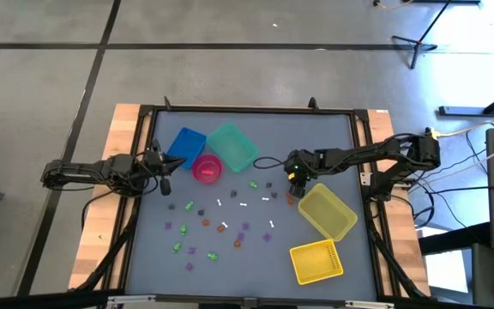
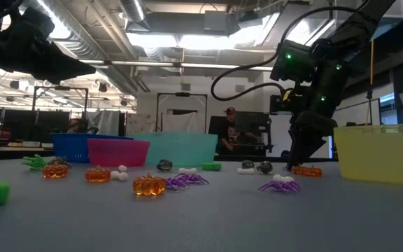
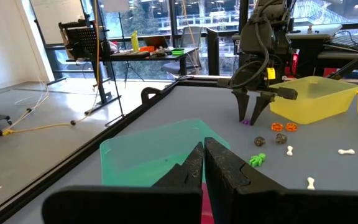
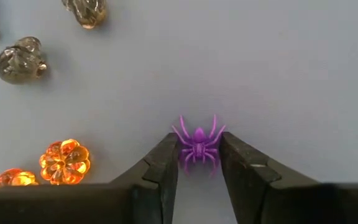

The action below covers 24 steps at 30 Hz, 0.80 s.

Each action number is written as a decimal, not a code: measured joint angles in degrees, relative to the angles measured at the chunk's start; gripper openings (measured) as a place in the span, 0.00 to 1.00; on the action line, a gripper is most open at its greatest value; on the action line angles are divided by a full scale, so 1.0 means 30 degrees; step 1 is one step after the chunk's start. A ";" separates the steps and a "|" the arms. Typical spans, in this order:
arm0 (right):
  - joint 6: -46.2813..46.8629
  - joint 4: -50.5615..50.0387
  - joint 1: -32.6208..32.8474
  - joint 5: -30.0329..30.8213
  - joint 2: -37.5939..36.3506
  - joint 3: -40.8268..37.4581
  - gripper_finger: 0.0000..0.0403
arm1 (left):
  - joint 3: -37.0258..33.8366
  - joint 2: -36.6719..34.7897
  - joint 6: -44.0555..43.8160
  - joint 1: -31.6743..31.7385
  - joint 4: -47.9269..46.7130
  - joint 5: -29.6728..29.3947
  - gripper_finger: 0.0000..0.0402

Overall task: Sort Halloween decoration
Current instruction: Put the purple spider toy into the yellow bin

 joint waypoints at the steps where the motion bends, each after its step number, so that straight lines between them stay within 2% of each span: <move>1: 0.0000 0.0000 0.0000 0.0003 0.0000 0.0000 0.28 | 0.0000 -0.0002 0.0000 0.0003 0.0000 -0.0002 0.00; 15: -0.0007 0.0383 0.0000 -0.0387 0.0015 -0.0019 0.27 | 0.0000 0.0003 0.0000 0.0003 0.0000 0.0004 0.00; 24: -0.0022 0.0471 0.0000 -0.0555 0.0080 0.1680 0.27 | 0.0000 -0.0004 0.0000 -0.0003 0.0000 0.0004 0.00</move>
